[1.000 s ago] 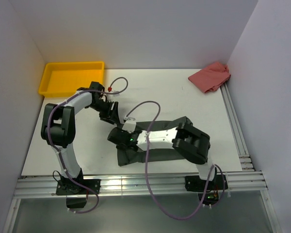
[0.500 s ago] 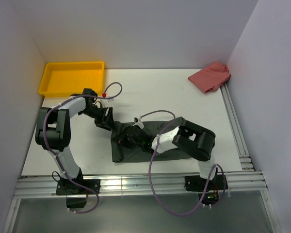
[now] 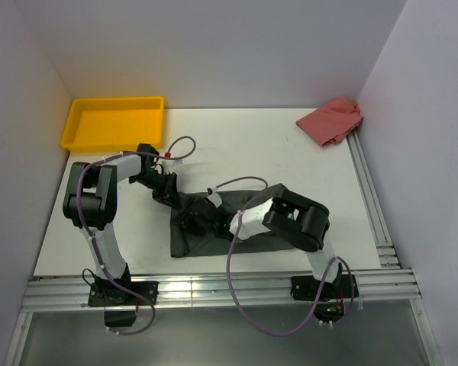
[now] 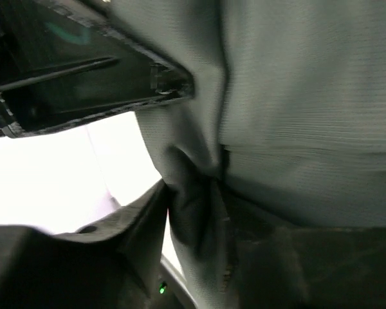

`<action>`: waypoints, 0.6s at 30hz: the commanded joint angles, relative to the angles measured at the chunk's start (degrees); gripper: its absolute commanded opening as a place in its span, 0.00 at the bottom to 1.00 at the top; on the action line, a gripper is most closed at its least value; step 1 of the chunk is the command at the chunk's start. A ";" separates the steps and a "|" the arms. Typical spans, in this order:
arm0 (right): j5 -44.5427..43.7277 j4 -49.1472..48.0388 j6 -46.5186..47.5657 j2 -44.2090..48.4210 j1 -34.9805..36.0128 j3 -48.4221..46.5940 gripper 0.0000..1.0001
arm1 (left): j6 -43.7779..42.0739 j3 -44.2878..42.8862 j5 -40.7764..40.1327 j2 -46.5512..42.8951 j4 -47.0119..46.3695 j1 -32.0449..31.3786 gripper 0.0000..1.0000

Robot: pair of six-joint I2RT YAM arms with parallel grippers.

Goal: Roll the t-shirts
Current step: Roll the tshirt

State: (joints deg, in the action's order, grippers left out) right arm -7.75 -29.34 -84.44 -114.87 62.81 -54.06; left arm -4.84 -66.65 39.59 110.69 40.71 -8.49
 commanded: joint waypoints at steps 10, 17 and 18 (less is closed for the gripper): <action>-16.15 40.92 7.53 5.97 6.44 -14.66 0.54 | 1.76 -1.20 -6.98 -1.36 -1.42 -2.58 0.08; -20.99 54.83 7.01 3.95 10.58 -22.66 0.54 | 1.85 -1.81 -7.95 -1.27 -0.98 -3.02 0.08; -20.90 55.01 6.84 4.13 11.10 -22.58 0.54 | 1.85 -1.90 -8.04 -1.27 -0.81 -3.02 0.08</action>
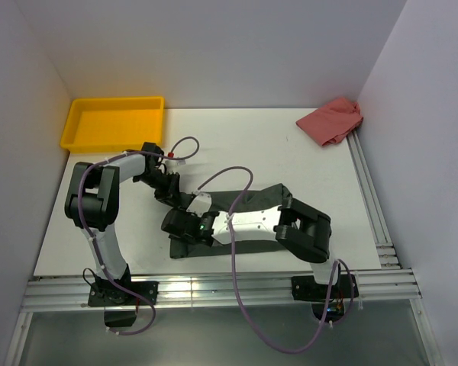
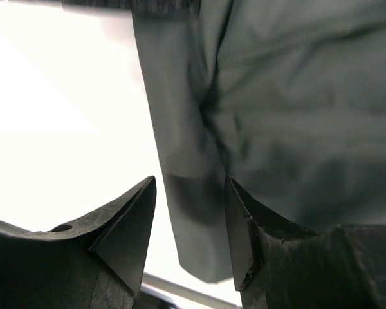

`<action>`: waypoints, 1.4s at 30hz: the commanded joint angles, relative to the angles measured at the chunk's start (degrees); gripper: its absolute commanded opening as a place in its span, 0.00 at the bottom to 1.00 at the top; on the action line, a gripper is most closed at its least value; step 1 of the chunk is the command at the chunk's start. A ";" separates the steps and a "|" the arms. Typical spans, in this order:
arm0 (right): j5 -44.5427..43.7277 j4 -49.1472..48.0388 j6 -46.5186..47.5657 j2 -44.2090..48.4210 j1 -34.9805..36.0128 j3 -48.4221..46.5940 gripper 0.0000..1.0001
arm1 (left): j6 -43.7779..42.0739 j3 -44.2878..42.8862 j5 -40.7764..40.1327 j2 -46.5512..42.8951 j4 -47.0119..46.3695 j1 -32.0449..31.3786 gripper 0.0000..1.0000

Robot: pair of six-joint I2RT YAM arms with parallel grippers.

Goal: Roll the t-shirts
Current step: Roll the tshirt

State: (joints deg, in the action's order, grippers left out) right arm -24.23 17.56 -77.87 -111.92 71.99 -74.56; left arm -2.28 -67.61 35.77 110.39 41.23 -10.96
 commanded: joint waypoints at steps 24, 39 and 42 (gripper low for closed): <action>-3.28 18.13 2.01 -4.10 6.15 -12.27 0.51 | -0.53 -2.70 -5.36 -0.70 -0.10 -1.25 0.08; 2.43 11.18 3.16 -5.77 6.32 -10.43 0.51 | -0.26 -2.52 -5.10 -0.79 -0.28 -1.87 0.09; 2.26 9.95 3.07 -4.45 6.32 -9.46 0.48 | -0.18 -2.43 -5.10 -0.88 -0.45 -1.96 0.09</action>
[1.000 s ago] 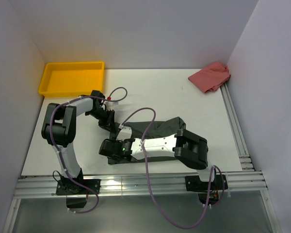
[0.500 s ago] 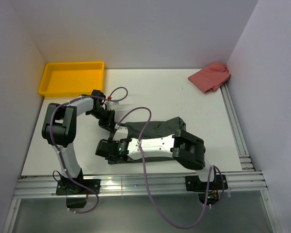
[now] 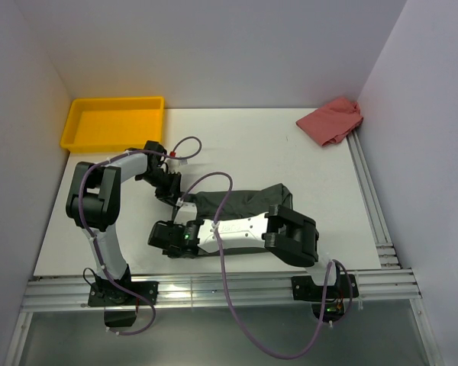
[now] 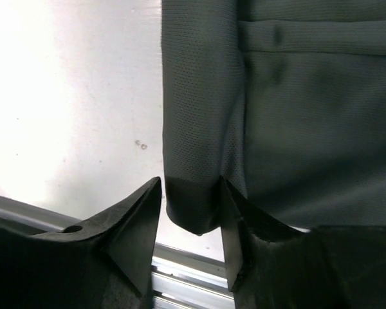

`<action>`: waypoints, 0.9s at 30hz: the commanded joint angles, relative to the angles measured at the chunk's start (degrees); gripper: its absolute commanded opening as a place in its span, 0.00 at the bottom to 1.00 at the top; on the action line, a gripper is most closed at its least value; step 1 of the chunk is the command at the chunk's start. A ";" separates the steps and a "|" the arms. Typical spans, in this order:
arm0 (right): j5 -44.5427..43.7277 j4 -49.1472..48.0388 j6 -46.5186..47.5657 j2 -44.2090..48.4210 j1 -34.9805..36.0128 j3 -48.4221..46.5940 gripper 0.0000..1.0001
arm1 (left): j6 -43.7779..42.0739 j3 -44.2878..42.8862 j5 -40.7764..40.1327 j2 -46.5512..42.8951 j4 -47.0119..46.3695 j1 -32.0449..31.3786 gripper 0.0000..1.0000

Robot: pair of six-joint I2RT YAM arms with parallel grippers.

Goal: Roll the t-shirts
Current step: Roll the tshirt

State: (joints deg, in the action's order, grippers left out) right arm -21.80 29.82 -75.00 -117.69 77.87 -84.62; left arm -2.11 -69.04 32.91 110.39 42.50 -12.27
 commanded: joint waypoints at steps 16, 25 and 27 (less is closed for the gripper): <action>4.57 -23.31 -5.59 10.90 -2.28 18.25 0.04 | -0.53 -0.84 -1.97 -0.79 -1.54 -0.74 0.09; 2.30 -12.53 -4.37 6.43 -1.76 12.21 0.36 | -0.62 -0.92 -2.23 -0.35 -1.54 -0.82 0.09; 0.28 -7.17 -3.66 5.98 -1.31 8.79 0.45 | -0.53 -0.93 -2.32 -0.35 -1.54 -0.82 0.09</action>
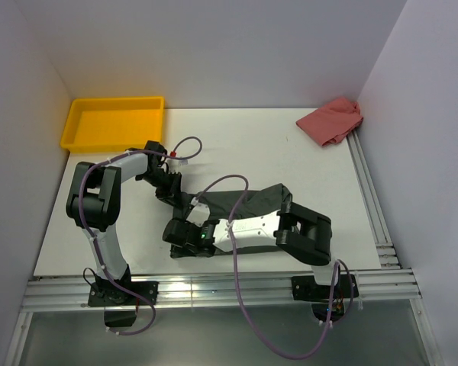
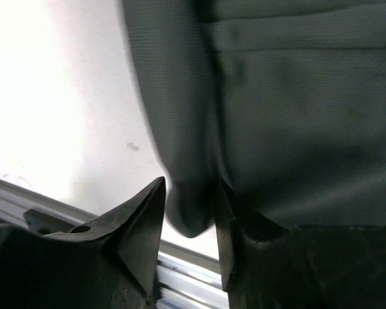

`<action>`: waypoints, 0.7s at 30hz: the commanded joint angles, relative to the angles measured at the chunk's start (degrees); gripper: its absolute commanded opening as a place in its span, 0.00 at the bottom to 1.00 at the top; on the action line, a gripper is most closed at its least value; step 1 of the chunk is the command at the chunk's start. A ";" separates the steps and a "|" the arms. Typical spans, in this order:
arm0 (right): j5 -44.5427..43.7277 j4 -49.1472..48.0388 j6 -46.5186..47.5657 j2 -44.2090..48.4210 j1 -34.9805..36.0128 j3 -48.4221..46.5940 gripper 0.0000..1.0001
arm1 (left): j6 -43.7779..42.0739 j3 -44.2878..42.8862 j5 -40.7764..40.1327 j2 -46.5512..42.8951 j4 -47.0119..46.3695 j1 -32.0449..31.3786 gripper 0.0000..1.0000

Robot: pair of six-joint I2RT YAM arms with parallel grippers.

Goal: Roll the t-shirts
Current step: Roll the tshirt

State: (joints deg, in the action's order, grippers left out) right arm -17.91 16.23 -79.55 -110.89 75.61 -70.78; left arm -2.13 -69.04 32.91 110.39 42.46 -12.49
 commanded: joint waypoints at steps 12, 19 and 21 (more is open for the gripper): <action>-15.57 28.14 4.49 -4.49 1.82 -22.89 0.50 | -0.51 -1.10 -2.93 -0.26 -1.32 -1.04 0.09; -19.00 30.88 10.19 -12.94 -1.52 -34.40 0.50 | -0.59 -1.28 -3.46 -0.53 -0.97 -1.13 0.09; -19.35 31.67 10.82 -15.57 -2.48 -36.52 0.49 | -0.59 -1.28 -3.46 -0.53 -0.97 -1.22 0.09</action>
State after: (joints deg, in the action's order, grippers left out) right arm -32.71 44.07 -71.26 -123.81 74.72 -103.61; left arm -2.11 -69.32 32.10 110.39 42.61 -13.04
